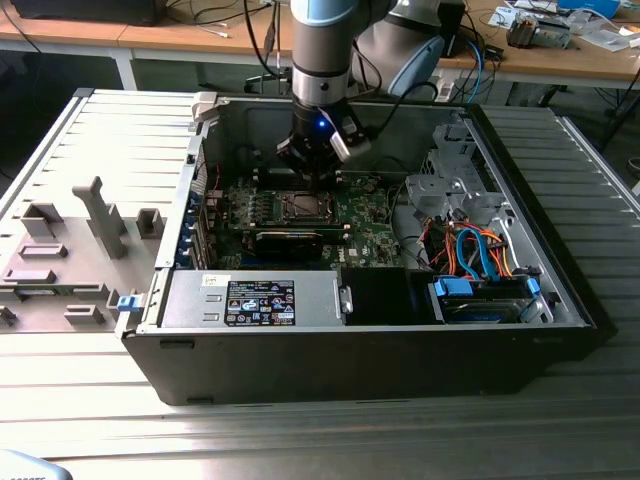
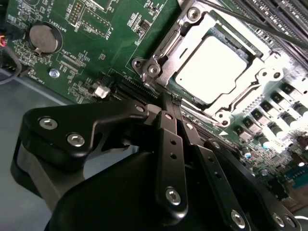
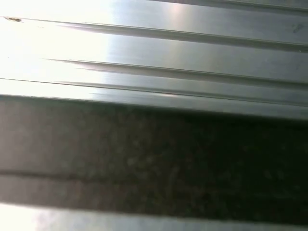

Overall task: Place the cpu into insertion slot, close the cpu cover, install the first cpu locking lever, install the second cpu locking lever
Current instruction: 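Install the first cpu locking lever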

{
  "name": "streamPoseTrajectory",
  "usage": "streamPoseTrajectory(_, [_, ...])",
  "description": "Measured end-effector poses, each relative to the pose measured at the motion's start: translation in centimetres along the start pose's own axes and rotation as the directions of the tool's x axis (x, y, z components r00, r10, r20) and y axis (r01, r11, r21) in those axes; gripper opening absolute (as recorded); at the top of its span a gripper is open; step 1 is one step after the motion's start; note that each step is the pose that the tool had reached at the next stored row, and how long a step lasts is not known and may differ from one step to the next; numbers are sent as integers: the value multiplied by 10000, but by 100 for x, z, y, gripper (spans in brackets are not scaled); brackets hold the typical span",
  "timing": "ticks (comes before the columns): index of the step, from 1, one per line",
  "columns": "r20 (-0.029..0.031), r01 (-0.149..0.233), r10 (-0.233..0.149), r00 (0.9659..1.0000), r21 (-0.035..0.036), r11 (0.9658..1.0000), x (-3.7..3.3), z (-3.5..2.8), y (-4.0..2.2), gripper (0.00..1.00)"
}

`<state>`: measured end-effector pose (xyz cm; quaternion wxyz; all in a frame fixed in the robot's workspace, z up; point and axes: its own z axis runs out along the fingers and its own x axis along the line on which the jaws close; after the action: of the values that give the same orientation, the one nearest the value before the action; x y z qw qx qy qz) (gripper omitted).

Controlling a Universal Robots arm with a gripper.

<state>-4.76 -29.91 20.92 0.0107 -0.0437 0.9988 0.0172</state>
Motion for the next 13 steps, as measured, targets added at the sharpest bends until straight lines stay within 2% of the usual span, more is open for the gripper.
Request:
streamPoseTrajectory(2, [1,0,0,10000,-1,10000,0,-14,-4,11])
streamPoseTrajectory(6, [0,0,0,10000,-4,10000,5,-17,-58,11])
streamPoseTrajectory(13, [1,-1,1,10000,-4,10000,19,-23,-220,11])
